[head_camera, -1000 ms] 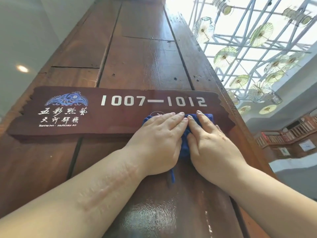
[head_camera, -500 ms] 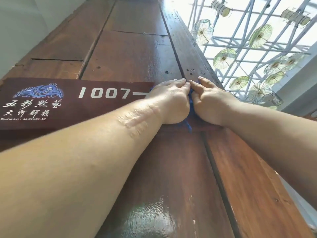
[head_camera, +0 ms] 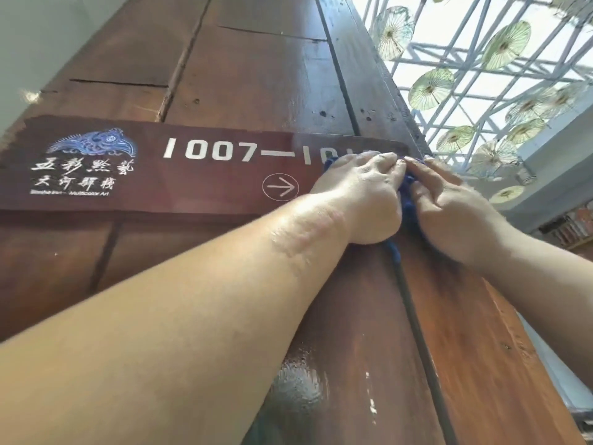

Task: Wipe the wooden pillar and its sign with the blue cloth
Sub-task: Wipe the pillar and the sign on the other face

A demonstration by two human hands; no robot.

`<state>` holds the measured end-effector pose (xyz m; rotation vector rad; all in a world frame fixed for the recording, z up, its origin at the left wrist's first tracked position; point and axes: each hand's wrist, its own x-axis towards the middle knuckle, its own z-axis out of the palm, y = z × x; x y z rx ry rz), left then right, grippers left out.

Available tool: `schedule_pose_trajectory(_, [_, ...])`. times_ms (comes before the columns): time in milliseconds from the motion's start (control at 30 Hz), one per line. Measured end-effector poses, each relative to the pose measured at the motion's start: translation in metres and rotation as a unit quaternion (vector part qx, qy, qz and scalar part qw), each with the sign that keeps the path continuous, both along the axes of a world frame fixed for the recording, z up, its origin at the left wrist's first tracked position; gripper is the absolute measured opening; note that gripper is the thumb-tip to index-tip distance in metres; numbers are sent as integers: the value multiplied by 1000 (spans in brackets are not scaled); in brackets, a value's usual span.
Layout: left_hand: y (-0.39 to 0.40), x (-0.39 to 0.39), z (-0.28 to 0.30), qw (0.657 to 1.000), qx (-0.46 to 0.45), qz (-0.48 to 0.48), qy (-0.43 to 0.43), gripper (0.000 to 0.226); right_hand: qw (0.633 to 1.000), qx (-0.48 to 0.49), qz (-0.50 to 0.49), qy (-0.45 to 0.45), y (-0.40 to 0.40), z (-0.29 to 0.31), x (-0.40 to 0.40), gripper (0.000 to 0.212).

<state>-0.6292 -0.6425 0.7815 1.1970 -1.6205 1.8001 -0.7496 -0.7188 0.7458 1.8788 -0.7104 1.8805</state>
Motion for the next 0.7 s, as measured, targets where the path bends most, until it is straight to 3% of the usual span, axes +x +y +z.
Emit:
schedule_pose_trajectory(200, [5, 33, -23, 996, 31, 1, -85, 60, 999, 13, -21, -40, 9, -43, 37, 63])
schedule_pose_trajectory(333, [31, 72, -24, 993, 33, 23, -113, 63, 998, 3, -57, -11, 31, -48, 72, 61])
schedule_pose_trajectory(700, [115, 202, -20, 993, -21, 14, -118, 61, 995, -26, -92, 38, 113, -39, 182, 60])
